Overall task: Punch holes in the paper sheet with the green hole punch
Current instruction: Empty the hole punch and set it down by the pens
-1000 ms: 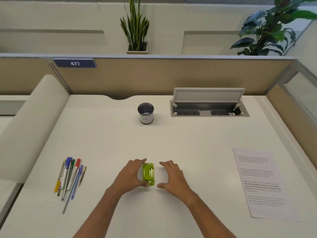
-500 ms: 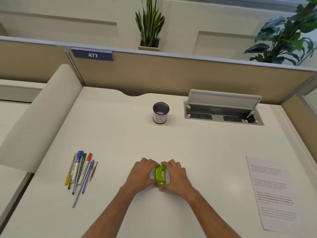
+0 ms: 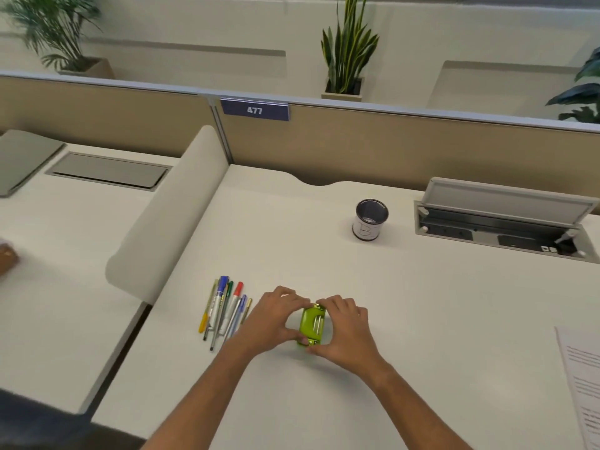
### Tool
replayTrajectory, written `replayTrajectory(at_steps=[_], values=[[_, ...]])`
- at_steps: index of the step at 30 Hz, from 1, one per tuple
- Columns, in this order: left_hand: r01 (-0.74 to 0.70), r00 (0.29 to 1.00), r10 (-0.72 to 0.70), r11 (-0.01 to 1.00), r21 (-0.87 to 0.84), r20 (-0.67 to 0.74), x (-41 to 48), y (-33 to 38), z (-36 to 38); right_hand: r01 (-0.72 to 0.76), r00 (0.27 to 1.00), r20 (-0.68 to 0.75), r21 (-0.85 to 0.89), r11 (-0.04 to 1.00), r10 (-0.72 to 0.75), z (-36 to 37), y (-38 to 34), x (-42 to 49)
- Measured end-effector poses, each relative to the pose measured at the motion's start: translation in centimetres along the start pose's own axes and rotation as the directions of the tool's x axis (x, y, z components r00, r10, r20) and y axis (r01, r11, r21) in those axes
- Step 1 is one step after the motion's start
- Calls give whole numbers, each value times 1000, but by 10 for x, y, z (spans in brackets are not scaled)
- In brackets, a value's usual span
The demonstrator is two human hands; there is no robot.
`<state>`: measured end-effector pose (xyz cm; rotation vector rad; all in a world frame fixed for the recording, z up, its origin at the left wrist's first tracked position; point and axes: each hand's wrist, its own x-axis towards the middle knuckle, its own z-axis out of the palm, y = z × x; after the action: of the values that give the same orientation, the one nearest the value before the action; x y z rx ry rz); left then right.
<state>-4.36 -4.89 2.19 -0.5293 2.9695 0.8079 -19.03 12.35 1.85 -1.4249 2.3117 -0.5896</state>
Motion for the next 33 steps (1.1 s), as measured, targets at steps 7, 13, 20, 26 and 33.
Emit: replayTrajectory(at_steps=[7,13,20,26,33], values=[[86,996,-87,995,45,15,-29,-61,-23,7,998,65,-26,1000,-5,48,-53,38],[121,992,-122,991,54,16,-38,-88,-28,14,995,96,-46,999,-10,71,-72,57],[143,988,-145,988,51,44,-44,-99,-25,32,994,111,-89,996,-22,85,-74,62],[139,989,-141,988,60,33,-47,-99,-19,47,985,169,-126,991,-25,86,-73,61],[99,994,-97,994,42,-40,-56,-96,-22,-106,994,20,-52,993,108,43,-5,14]])
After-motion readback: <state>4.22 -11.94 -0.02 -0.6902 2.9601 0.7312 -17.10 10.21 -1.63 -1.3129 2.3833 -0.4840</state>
